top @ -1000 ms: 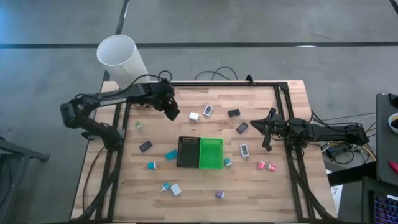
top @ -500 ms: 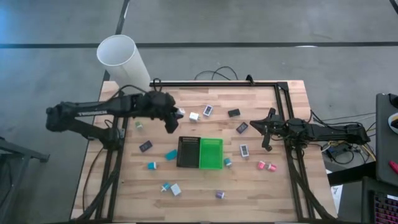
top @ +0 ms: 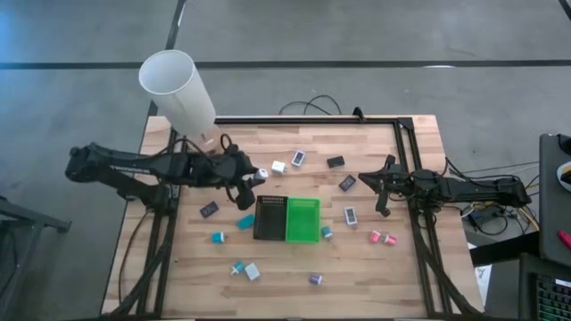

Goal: Pick & Place Office items
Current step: Put the black white charger adapter into the black bin

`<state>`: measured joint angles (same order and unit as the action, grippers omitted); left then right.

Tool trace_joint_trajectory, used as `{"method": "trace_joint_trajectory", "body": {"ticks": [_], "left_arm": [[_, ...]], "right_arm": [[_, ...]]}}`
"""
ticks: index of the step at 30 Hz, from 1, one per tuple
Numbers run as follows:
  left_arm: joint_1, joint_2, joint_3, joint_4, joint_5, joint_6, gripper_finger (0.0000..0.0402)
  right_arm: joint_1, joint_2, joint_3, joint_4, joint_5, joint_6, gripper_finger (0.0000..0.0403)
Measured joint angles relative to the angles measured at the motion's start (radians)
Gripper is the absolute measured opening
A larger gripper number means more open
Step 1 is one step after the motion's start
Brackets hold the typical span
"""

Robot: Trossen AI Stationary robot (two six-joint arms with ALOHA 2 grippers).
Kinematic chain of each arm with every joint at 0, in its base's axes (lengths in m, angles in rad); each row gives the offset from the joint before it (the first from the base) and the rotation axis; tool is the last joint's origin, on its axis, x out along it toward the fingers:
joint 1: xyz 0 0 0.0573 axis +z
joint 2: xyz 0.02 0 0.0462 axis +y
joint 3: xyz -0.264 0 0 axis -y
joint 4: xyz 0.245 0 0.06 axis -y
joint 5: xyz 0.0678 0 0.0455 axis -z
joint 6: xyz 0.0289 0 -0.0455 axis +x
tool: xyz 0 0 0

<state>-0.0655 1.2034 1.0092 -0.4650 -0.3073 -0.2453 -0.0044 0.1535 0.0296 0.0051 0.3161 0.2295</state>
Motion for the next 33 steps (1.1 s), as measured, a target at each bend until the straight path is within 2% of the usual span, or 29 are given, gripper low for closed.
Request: {"method": "trace_joint_trajectory", "body": {"ticks": [8, 16, 26, 33], "left_arm": [[-0.093, 0.0, -0.004, 0.09, -0.037, 0.054, 0.0131], [-0.168, 0.0, -0.108, 0.252, -0.037, 0.056, 0.0131], [-0.301, 0.0, -0.274, 0.599, -0.04, 0.037, 0.0131], [-0.386, 0.0, -0.363, 0.77, -0.138, 0.012, 0.0131]], "right_arm": [[0.0, -0.001, 0.0, 0.0, -0.001, 0.061, 0.0034], [0.0, 0.0, 0.0, 0.0, -0.002, 0.11, 0.0034], [0.0, -0.001, 0.0, 0.0, -0.002, 0.111, 0.0034], [0.0, 0.0, 0.0, 0.0, -0.002, 0.108, 0.0034]]}}
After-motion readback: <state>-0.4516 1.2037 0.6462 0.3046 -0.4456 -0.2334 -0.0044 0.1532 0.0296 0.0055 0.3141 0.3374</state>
